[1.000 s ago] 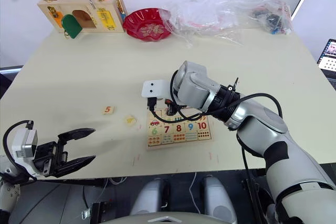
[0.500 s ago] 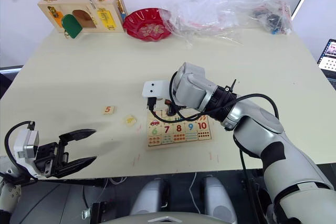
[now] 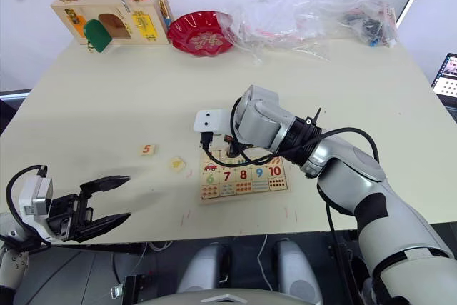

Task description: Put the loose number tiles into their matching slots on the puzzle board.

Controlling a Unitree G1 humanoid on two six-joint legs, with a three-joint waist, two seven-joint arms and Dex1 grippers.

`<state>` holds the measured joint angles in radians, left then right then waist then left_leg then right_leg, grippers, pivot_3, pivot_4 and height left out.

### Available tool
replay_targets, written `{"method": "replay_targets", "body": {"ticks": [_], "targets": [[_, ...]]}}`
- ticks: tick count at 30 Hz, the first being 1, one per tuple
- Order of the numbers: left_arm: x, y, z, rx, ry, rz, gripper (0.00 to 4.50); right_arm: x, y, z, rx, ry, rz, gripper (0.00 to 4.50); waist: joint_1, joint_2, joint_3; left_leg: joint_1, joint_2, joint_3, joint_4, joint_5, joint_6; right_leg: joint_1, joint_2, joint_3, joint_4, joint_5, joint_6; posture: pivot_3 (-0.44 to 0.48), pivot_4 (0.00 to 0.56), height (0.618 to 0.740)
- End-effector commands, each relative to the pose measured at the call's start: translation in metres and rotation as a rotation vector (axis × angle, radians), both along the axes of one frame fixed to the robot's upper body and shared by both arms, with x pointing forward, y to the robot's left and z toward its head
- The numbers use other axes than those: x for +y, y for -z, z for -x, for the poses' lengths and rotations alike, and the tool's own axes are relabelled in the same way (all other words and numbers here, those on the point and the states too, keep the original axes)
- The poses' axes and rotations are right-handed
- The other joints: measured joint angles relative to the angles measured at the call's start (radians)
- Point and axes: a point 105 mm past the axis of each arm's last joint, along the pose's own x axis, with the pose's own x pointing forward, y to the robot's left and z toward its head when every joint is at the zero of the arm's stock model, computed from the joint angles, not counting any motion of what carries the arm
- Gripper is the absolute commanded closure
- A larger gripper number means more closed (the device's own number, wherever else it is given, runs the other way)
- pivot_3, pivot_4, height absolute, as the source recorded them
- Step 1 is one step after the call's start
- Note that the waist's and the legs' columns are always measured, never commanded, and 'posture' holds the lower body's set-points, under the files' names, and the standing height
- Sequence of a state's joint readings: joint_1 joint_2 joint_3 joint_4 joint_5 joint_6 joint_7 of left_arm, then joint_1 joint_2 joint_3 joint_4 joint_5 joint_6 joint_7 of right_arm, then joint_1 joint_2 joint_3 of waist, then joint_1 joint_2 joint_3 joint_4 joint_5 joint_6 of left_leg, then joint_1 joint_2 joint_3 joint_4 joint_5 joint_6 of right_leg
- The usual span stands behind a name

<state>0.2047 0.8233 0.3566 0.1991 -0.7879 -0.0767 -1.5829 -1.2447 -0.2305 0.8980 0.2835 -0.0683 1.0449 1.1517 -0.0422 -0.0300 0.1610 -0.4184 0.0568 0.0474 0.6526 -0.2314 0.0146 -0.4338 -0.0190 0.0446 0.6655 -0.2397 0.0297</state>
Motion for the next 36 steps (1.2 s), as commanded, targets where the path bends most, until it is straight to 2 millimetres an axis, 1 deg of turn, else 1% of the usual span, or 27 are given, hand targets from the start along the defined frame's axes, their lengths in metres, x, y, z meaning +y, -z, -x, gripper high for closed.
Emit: {"method": "replay_targets", "body": {"ticks": [1,36], "targets": [[0.0016,-0.0052,0.0031,-0.027,0.024,-0.012,0.00,0.0067,-0.0090,0.0046,-0.007,-0.031,-0.036,3.61,0.000,0.000,0.000,0.000,0.000,0.000,0.000,0.000,0.000,0.000,0.000,0.000,0.000,0.000,0.000,0.000,0.150,0.740],[-0.0016,-0.0055,0.0006,-0.029,0.034,-0.008,0.00,0.0089,-0.0106,0.0052,-0.003,-0.031,-0.053,3.61,0.000,0.000,0.000,0.000,0.000,0.000,-0.001,0.000,0.000,0.000,0.000,0.000,-0.001,0.000,0.000,0.000,0.150,0.740]]}}
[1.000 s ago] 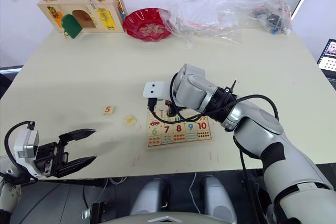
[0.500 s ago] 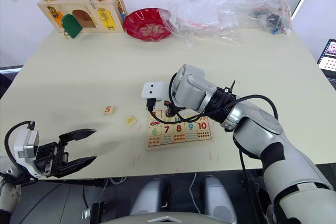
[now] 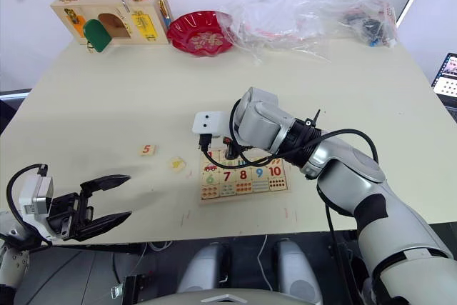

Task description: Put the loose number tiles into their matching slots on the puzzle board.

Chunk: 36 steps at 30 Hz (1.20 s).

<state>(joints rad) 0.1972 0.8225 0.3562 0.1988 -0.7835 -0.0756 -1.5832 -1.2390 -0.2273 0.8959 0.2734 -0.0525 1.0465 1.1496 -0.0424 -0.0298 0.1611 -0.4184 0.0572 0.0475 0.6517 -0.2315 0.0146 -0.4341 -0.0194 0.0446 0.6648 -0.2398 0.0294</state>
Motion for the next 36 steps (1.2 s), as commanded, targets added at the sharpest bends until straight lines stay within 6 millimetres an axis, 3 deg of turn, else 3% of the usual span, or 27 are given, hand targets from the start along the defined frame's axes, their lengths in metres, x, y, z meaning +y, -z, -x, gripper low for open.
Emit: {"method": "replay_targets", "body": {"ticks": [1,4,5,9,10,11,17,22,29,32,36], "targets": [[-0.001,-0.005,0.002,-0.026,0.031,-0.005,0.00,0.006,-0.012,0.002,-0.019,-0.020,-0.042,3.61,0.000,0.000,0.000,0.000,0.000,0.000,0.000,0.000,0.000,0.000,0.000,0.000,0.000,0.000,0.000,0.000,0.150,0.740],[-0.001,-0.005,0.001,-0.027,0.031,-0.006,0.00,0.006,-0.012,0.001,-0.021,-0.020,-0.044,3.61,0.000,0.000,0.000,0.000,0.000,0.000,0.000,0.000,0.000,0.000,0.000,0.000,0.000,0.000,0.000,0.000,0.150,0.740],[-0.001,-0.005,0.001,-0.027,0.031,-0.006,0.00,0.006,-0.012,0.001,-0.021,-0.020,-0.044,2.60,0.000,0.000,0.000,0.000,0.000,0.000,0.000,0.000,0.000,0.000,0.000,0.000,0.000,0.000,0.000,0.000,0.150,0.740],[-0.002,-0.005,0.000,-0.028,0.032,-0.005,0.00,0.006,-0.012,0.001,-0.022,-0.021,-0.044,0.90,0.000,0.000,0.000,0.000,0.000,0.000,0.000,0.000,0.000,0.000,0.000,0.000,0.000,0.000,0.000,0.000,0.150,0.740],[-0.002,-0.005,0.000,-0.028,0.032,-0.005,0.00,0.006,-0.013,0.001,-0.023,-0.021,-0.045,0.29,0.000,0.000,0.000,0.000,0.000,0.000,0.000,0.000,0.000,0.000,0.000,0.000,0.000,0.000,0.000,0.000,0.150,0.740],[-0.002,-0.005,0.000,-0.028,0.033,-0.005,0.00,0.005,-0.014,0.001,-0.026,-0.023,-0.048,0.13,0.000,0.000,0.000,0.000,0.000,0.000,0.000,0.000,0.000,0.000,0.000,0.000,0.000,0.000,0.000,0.000,0.150,0.740],[-0.003,-0.005,0.000,-0.031,0.033,-0.001,0.00,-0.005,-0.031,0.005,-0.044,-0.044,-0.162,0.13,0.002,0.000,0.000,-0.001,0.000,0.000,0.000,0.000,0.000,0.000,0.000,0.000,-0.001,0.000,0.000,0.000,0.150,0.740],[-0.003,-0.005,0.000,-0.033,0.030,0.002,0.00,-0.009,-0.046,0.011,-0.034,-0.071,-0.428,0.13,0.002,-0.001,0.000,-0.001,0.000,0.000,-0.001,0.000,0.000,0.000,-0.001,0.000,-0.002,0.000,0.000,0.000,0.150,0.740],[-0.003,-0.006,-0.001,-0.033,0.031,0.006,0.00,-0.029,-0.034,-0.003,-0.026,0.008,-0.519,0.13,0.000,-0.001,0.000,-0.001,0.000,-0.001,-0.001,0.000,0.000,0.000,0.000,-0.001,-0.001,0.000,0.000,0.000,0.150,0.740],[-0.003,-0.007,-0.003,-0.034,0.033,0.008,0.00,-0.029,-0.027,-0.010,-0.035,0.018,-0.531,0.94,0.000,-0.001,0.000,-0.001,0.000,0.000,-0.001,0.000,0.000,0.000,0.001,0.000,-0.001,0.000,0.000,0.000,0.150,0.740],[-0.004,-0.008,-0.004,-0.038,0.035,0.013,0.00,-0.030,-0.020,-0.019,-0.064,0.017,-0.534,2.74,0.000,-0.001,0.000,-0.001,0.000,0.000,-0.001,0.000,0.000,0.000,0.001,0.000,-0.001,0.000,0.001,0.000,0.150,0.740]]}}
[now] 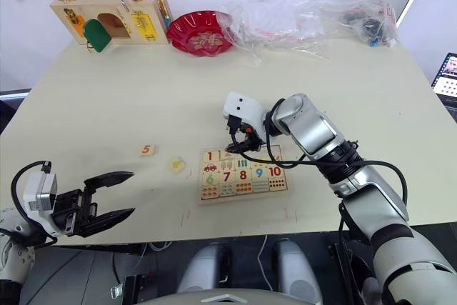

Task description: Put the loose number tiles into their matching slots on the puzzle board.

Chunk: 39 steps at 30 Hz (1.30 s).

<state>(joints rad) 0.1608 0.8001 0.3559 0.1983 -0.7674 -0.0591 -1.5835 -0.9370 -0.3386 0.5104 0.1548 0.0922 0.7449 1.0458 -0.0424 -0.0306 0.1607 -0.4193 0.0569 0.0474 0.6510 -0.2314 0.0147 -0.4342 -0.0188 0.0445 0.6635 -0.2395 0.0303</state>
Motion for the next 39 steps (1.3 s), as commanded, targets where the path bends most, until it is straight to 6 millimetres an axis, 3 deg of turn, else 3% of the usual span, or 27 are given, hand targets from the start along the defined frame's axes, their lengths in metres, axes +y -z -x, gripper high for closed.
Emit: {"method": "replay_targets", "body": {"ticks": [1,3,18,27,36,39], "targets": [[0.000,-0.006,0.002,-0.024,0.029,0.000,0.00,0.000,-0.004,-0.009,-0.054,0.006,-0.040,3.29,0.000,0.000,0.000,0.000,0.000,0.000,0.000,0.000,0.000,0.000,0.000,0.000,0.000,0.000,0.000,0.000,0.150,0.740],[-0.001,-0.006,0.002,-0.024,0.029,0.003,0.00,0.000,-0.001,-0.012,-0.048,0.010,-0.046,4.35,0.000,0.000,0.000,0.000,0.000,0.000,0.000,0.000,0.000,0.000,0.000,0.000,0.000,0.000,0.000,0.000,0.150,0.740],[0.002,-0.001,0.007,-0.018,0.005,0.005,0.00,0.006,0.015,-0.016,-0.058,0.003,-0.023,4.35,0.000,0.000,0.000,0.000,0.000,0.000,0.000,0.000,0.000,0.000,0.000,0.000,0.000,0.000,0.000,0.000,0.150,0.740],[0.007,0.002,0.008,-0.014,-0.009,0.001,0.00,0.008,0.022,-0.007,-0.037,-0.033,-0.002,4.35,0.001,0.000,0.000,0.000,0.000,0.000,0.000,0.000,0.000,0.000,0.000,0.000,0.000,0.000,0.000,0.000,0.150,0.740],[0.007,0.001,0.008,-0.013,-0.005,-0.001,0.00,0.010,0.022,0.000,-0.027,-0.054,-0.004,4.35,0.001,0.000,0.000,0.000,0.000,0.000,0.000,0.000,0.000,0.000,0.000,0.000,0.001,0.000,0.000,0.000,0.150,0.740],[0.006,0.001,0.008,-0.016,-0.003,0.001,0.00,0.006,0.007,-0.005,-0.074,-0.026,-0.071,4.35,0.001,0.000,0.000,0.000,0.000,0.000,0.000,0.000,0.000,0.000,0.000,0.000,0.001,0.000,0.000,0.000,0.150,0.740]]}}
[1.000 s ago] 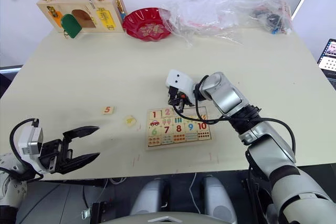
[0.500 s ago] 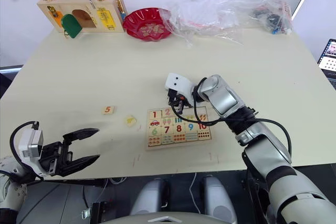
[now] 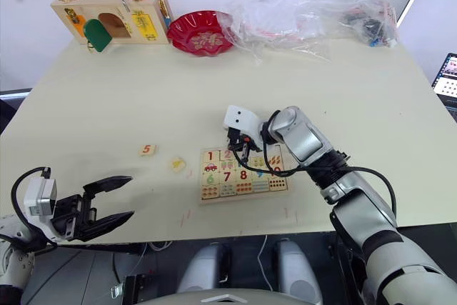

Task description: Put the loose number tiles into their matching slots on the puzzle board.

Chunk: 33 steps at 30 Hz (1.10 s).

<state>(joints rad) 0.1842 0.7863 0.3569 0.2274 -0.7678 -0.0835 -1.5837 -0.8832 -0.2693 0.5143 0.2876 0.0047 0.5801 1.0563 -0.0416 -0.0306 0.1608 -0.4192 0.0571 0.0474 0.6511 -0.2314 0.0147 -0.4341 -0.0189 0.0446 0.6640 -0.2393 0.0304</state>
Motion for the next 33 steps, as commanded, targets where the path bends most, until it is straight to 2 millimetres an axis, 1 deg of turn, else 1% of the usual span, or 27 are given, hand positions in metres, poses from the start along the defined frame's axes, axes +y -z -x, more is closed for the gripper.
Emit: {"method": "replay_targets", "body": {"ticks": [1,3,4,7,10,11,12,15,16,18,19,20,22,23,25,26,28,33], "targets": [[0.001,-0.008,0.003,-0.034,0.027,-0.009,0.00,-0.003,-0.032,-0.001,-0.064,0.015,-0.134,4.35,0.000,0.000,0.000,0.000,0.000,0.000,0.000,0.000,0.000,0.000,0.000,0.000,0.000,0.000,0.000,0.000,0.150,0.740],[0.001,-0.008,0.004,-0.035,0.025,-0.007,0.00,-0.009,-0.054,0.006,-0.043,0.024,-0.274,4.35,0.002,0.000,0.000,0.000,0.000,0.000,0.000,0.000,0.000,0.000,0.000,0.000,0.000,0.000,0.000,0.000,0.150,0.740],[0.001,-0.008,0.004,-0.033,0.021,-0.002,0.00,-0.016,-0.063,0.012,-0.049,0.018,-0.321,4.35,0.004,0.000,0.000,0.000,0.000,0.000,0.000,0.000,0.000,0.000,0.000,0.000,0.000,0.000,0.001,0.000,0.150,0.740],[0.002,-0.008,0.004,-0.034,-0.005,0.010,0.00,-0.046,-0.074,0.028,-0.139,0.053,-0.383,4.35,0.012,0.000,0.000,-0.001,0.000,-0.001,0.000,0.000,0.000,0.000,-0.001,-0.001,-0.001,0.001,0.002,0.000,0.150,0.740],[0.002,-0.009,-0.001,-0.036,-0.046,0.022,0.00,-0.069,-0.088,0.045,-0.211,0.094,-0.551,4.35,0.012,-0.001,0.000,-0.001,0.000,-0.001,0.000,0.000,0.000,0.001,-0.002,-0.001,-0.002,0.000,0.001,0.000,0.150,0.740],[0.002,-0.009,-0.002,-0.034,-0.052,0.020,0.00,-0.080,-0.089,0.051,-0.234,0.120,-0.593,4.35,0.009,0.000,0.000,0.000,0.000,0.000,0.000,0.000,0.000,0.002,-0.002,0.000,-0.001,0.000,0.001,0.000,0.150,0.740],[0.002,-0.009,-0.002,-0.033,-0.055,0.019,0.00,-0.088,-0.089,0.055,-0.249,0.138,-0.612,4.35,0.008,-0.001,0.000,0.000,-0.001,0.000,0.000,0.000,0.000,0.001,-0.001,0.000,-0.001,0.000,0.000,0.000,0.150,0.740],[0.003,-0.009,-0.007,-0.022,-0.093,0.017,0.00,-0.120,-0.073,0.069,-0.197,0.238,-0.610,4.35,0.008,-0.001,0.000,0.002,0.000,-0.001,0.000,0.000,0.000,0.003,0.000,0.000,-0.001,-0.001,0.000,0.000,0.150,0.740],[0.003,-0.009,-0.008,-0.021,-0.101,0.015,0.00,-0.127,-0.070,0.072,-0.189,0.262,-0.612,4.35,0.009,-0.001,0.000,0.002,0.000,0.000,0.000,0.000,0.000,0.003,0.000,0.000,-0.001,-0.001,0.000,0.000,0.150,0.740],[0.003,-0.008,-0.010,-0.016,-0.119,0.010,0.00,-0.149,-0.057,0.081,-0.183,0.346,-0.595,3.86,0.006,-0.001,0.000,0.003,0.000,0.000,0.001,0.000,0.000,0.004,0.000,0.001,-0.001,-0.001,0.000,0.000,0.150,0.740],[0.003,-0.008,-0.011,-0.010,-0.125,0.008,0.00,-0.160,-0.055,0.085,-0.170,0.391,-0.613,3.14,0.006,-0.001,-0.001,0.003,0.000,0.000,0.001,0.000,0.000,0.004,0.000,0.001,-0.001,-0.001,0.001,0.000,0.150,0.740],[0.004,-0.008,-0.011,-0.003,-0.129,0.006,0.00,-0.170,-0.051,0.092,-0.171,0.423,-0.608,3.14,0.002,-0.001,0.000,0.004,0.000,0.000,0.001,0.000,0.000,0.004,0.001,0.001,-0.001,-0.001,0.001,0.000,0.150,0.740],[0.004,-0.005,-0.013,0.024,-0.148,0.002,0.00,-0.193,-0.043,0.106,-0.182,0.507,-0.590,2.48,0.009,-0.002,-0.001,0.005,0.000,0.000,0.001,0.000,0.000,0.005,0.001,0.000,0.000,-0.002,0.002,0.000,0.150,0.740],[0.004,-0.004,-0.014,0.033,-0.158,-0.002,0.00,-0.202,-0.040,0.112,-0.191,0.543,-0.575,2.03,0.012,-0.002,-0.001,0.004,0.000,-0.001,0.000,0.000,0.000,0.005,0.001,0.000,-0.001,-0.002,0.002,0.000,0.150,0.740],[0.004,-0.002,-0.015,0.046,-0.170,-0.008,0.00,-0.215,-0.034,0.120,-0.188,0.595,-0.560,1.32,0.019,-0.002,-0.001,0.004,0.000,0.000,0.000,0.000,0.000,0.005,0.000,0.000,-0.001,-0.002,0.002,0.000,0.150,0.740],[0.004,-0.002,-0.016,0.050,-0.172,-0.010,0.00,-0.219,-0.030,0.123,-0.183,0.610,-0.550,0.77,0.020,-0.002,-0.001,0.004,0.000,0.001,0.000,0.000,0.000,0.005,0.000,0.000,-0.002,-0.002,0.002,0.000,0.150,0.740],[0.005,-0.001,-0.016,0.055,-0.182,-0.011,0.00,-0.228,-0.025,0.131,-0.177,0.652,-0.541,0.08,0.019,-0.002,-0.002,0.005,0.000,0.002,0.001,0.000,0.000,0.005,0.000,0.002,-0.002,-0.002,0.004,0.000,0.150,0.740],[0.006,0.001,-0.016,0.072,-0.196,-0.021,0.00,-0.248,-0.014,0.143,-0.176,0.744,-0.515,0.03,0.021,-0.002,-0.002,0.006,0.001,0.001,0.002,0.000,0.000,0.005,0.000,0.001,-0.001,-0.002,0.004,0.000,0.150,0.740]]}}
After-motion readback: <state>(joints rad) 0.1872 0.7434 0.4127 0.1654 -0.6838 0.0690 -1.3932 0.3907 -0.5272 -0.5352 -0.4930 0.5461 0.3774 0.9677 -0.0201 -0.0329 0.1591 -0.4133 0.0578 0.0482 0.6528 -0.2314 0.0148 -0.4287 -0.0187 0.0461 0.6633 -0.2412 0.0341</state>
